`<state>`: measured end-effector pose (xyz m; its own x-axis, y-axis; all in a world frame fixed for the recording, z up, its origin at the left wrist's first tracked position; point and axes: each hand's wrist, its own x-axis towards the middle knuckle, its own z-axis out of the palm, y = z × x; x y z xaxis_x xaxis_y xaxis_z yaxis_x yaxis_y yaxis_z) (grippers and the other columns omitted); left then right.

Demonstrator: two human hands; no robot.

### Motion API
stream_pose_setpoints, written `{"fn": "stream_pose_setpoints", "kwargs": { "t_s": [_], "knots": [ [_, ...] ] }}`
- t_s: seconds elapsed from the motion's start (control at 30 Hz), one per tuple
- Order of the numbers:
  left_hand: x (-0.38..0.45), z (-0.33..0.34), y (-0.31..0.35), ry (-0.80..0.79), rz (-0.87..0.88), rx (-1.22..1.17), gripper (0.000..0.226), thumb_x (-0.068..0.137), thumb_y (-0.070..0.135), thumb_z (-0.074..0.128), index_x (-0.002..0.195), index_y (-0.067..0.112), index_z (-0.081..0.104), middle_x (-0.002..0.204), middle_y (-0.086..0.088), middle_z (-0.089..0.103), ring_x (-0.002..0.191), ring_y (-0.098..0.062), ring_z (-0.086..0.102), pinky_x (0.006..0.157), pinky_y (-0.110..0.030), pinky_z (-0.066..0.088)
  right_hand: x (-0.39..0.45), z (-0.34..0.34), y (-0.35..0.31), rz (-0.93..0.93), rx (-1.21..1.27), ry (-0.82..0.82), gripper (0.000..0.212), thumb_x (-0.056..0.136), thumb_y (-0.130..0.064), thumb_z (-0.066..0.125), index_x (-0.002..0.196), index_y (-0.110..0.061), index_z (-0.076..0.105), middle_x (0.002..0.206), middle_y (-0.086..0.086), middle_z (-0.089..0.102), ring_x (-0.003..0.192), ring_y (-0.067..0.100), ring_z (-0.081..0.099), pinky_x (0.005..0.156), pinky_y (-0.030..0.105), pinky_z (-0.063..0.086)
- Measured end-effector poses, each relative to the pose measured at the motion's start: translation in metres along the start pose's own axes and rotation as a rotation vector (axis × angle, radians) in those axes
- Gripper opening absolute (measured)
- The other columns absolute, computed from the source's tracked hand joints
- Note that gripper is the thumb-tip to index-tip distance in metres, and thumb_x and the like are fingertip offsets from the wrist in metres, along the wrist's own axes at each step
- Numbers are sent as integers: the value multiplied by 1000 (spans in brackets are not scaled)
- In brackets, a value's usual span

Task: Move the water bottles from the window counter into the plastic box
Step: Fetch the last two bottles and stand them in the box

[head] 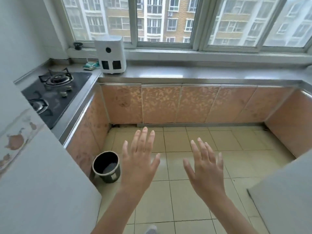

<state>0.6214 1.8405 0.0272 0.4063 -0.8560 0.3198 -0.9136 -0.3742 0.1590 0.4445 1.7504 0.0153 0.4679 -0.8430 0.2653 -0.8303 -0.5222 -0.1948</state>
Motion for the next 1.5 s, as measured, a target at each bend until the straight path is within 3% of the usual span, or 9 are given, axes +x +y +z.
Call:
{"fn": "stream_pose_setpoints", "kwargs": {
  "t_s": [0.37, 0.53, 0.67, 0.77, 0.9, 1.0, 1.3, 1.4, 1.5],
  "knots": [
    [180, 85, 95, -166, 426, -48, 59, 89, 41, 34, 139, 18, 54, 148, -3, 49, 136, -21, 47, 100, -49, 46, 90, 6, 98, 466, -68, 3, 68, 89, -58, 11, 150, -29, 19, 158, -2, 20, 142, 21, 24, 113, 52, 16],
    [245, 129, 171, -204, 563, -127, 66, 91, 52, 20, 147, 23, 41, 156, 2, 36, 145, -18, 32, 112, -47, 33, 130, 1, 169, 640, -92, 48, 69, 88, -57, 10, 146, -26, 33, 151, 0, 38, 135, 21, 36, 109, 52, 26],
    [305, 160, 232, -197, 589, -150, 62, 92, 52, 31, 143, 21, 48, 152, 0, 43, 142, -20, 39, 108, -47, 38, 181, 9, 232, 646, -86, 81, 64, 90, -55, 17, 141, -25, 42, 146, 1, 45, 131, 22, 42, 107, 53, 28],
    [348, 181, 271, -198, 563, -168, 61, 98, 50, 37, 152, 24, 30, 161, 2, 24, 150, -18, 20, 116, -45, 23, 231, 14, 279, 616, -52, 98, 64, 89, -55, 18, 140, -26, 43, 145, 0, 46, 132, 21, 42, 109, 53, 26],
    [408, 188, 319, -185, 514, -128, 59, 95, 51, 40, 147, 24, 42, 155, 1, 39, 144, -19, 34, 111, -46, 33, 297, 11, 335, 559, -48, 141, 60, 91, -53, 24, 138, -24, 46, 143, 1, 49, 130, 22, 45, 107, 55, 29],
    [450, 204, 355, -193, 537, -146, 62, 99, 52, 37, 154, 26, 25, 162, 2, 23, 150, -18, 18, 117, -44, 20, 336, 7, 375, 543, -63, 136, 59, 92, -52, 26, 138, -22, 47, 142, 3, 50, 129, 24, 46, 105, 57, 30],
    [571, 268, 477, -215, 643, -136, 62, 88, 53, 34, 137, 22, 57, 141, -2, 57, 130, -20, 54, 97, -44, 49, 436, 15, 509, 619, -94, 150, 59, 92, -53, 26, 138, -23, 46, 143, 2, 49, 130, 24, 45, 106, 57, 30],
    [619, 301, 524, -244, 699, -167, 60, 95, 52, 34, 149, 26, 38, 156, 1, 35, 144, -18, 35, 109, -44, 37, 474, 18, 558, 663, -117, 114, 61, 92, -54, 24, 139, -23, 47, 144, 3, 47, 130, 25, 45, 106, 57, 30],
    [663, 325, 572, -264, 739, -157, 62, 89, 53, 35, 139, 21, 54, 144, -3, 54, 132, -21, 52, 96, -45, 49, 509, 16, 607, 712, -165, 105, 60, 92, -54, 25, 138, -22, 48, 144, 4, 47, 129, 25, 47, 104, 58, 32]
  ]
}}
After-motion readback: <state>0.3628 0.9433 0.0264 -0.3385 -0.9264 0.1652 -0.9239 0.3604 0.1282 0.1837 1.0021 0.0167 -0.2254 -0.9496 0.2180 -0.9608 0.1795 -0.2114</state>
